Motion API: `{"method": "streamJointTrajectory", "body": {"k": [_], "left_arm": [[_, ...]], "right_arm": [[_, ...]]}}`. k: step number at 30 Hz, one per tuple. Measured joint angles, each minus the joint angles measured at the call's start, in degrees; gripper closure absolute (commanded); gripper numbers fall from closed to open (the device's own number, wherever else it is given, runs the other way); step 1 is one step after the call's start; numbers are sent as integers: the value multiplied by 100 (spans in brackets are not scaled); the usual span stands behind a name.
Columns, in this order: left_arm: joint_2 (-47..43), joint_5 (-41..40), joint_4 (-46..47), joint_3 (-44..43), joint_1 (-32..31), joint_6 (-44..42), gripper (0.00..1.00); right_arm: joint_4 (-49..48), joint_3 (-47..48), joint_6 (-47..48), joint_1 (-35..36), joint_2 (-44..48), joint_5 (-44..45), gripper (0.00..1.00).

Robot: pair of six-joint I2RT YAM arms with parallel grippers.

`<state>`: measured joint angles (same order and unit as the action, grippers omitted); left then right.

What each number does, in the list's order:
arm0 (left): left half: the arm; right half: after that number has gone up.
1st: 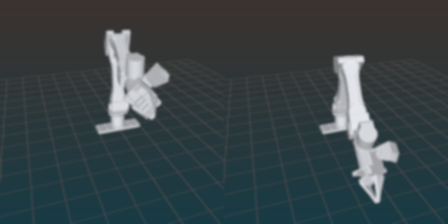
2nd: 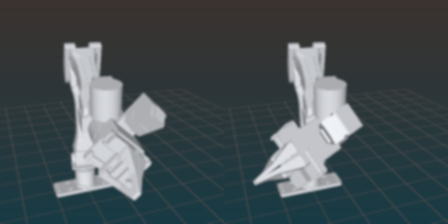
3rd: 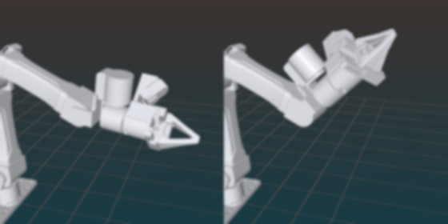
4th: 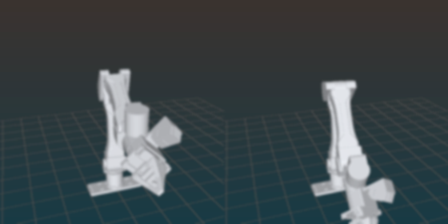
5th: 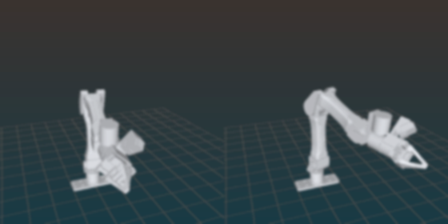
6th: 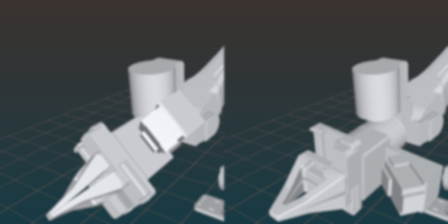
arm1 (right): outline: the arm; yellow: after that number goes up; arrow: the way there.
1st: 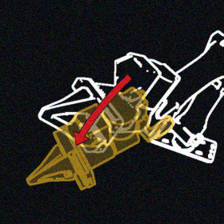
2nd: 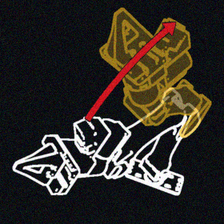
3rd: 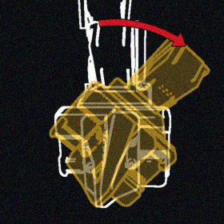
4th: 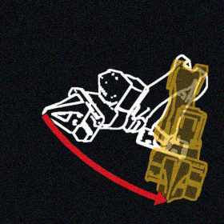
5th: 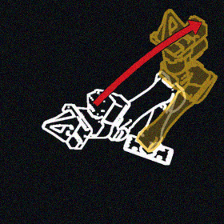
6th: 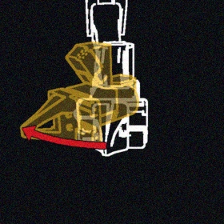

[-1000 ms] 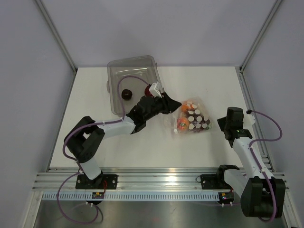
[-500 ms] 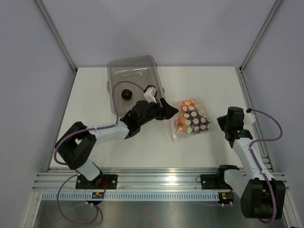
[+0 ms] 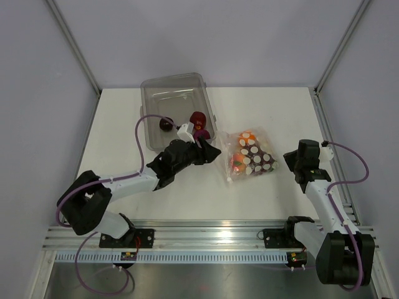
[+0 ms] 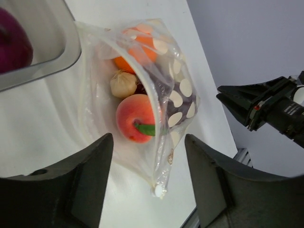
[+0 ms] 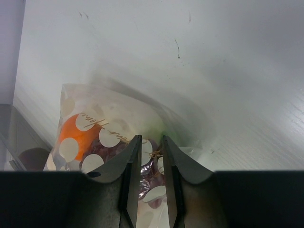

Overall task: Open the zip-top bag and remove the fake food
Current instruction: Adjust the zipper food storage bag at the center of the board.

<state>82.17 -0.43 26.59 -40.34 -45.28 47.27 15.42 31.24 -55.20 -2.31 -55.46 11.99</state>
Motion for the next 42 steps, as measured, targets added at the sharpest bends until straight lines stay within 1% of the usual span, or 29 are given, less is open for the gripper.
{"method": "streamJointTrajectory", "body": {"k": [1,2,4,6,10,13,15,16,19,24,25,26,28,30,33,37,40,42], "left_arm": [[0,-7,-20,52,0,15,42],[0,-9,-46,83,0,28,48],[2,-11,-57,125,0,39,51],[11,-11,-63,138,2,55,59],[151,-2,-4,136,46,74,68],[393,39,9,133,133,109,79],[542,66,-2,131,188,98,89],[610,70,-22,118,216,81,92],[748,79,-118,-4,251,-2,98],[909,122,-146,-262,251,-118,99],[938,140,-146,-310,251,-133,97],[977,160,-149,-365,251,-136,91],[1047,199,-131,-442,251,-140,86],[1147,240,-114,-496,256,-136,79],[1362,348,-98,-560,256,-92,73],[1587,531,-52,-570,256,-31,70],[1696,695,90,-570,256,24,63],[1738,791,177,-570,256,61,60]], "right_arm": [[-17,0,11,0,0,-24,69],[-39,2,24,0,0,-66,69],[-70,4,61,0,-2,-105,69],[-70,24,109,0,-4,-131,69],[-57,199,168,0,-24,-205,69],[-59,396,192,0,-66,-229,69],[-74,533,208,0,-133,-264,69],[-76,599,212,0,-181,-273,69],[-90,789,225,0,-393,-313,69],[-190,942,229,0,-824,-490,69],[-210,942,229,0,-879,-533,70],[-229,942,232,0,-911,-566,70],[-284,938,232,0,-966,-621,70],[-376,933,234,0,-1005,-693,70],[-461,931,240,0,-1082,-730,70],[-586,890,256,0,-1198,-824,69],[-671,855,284,22,-1307,-857,69],[-715,848,306,48,-1408,-863,68]]}}
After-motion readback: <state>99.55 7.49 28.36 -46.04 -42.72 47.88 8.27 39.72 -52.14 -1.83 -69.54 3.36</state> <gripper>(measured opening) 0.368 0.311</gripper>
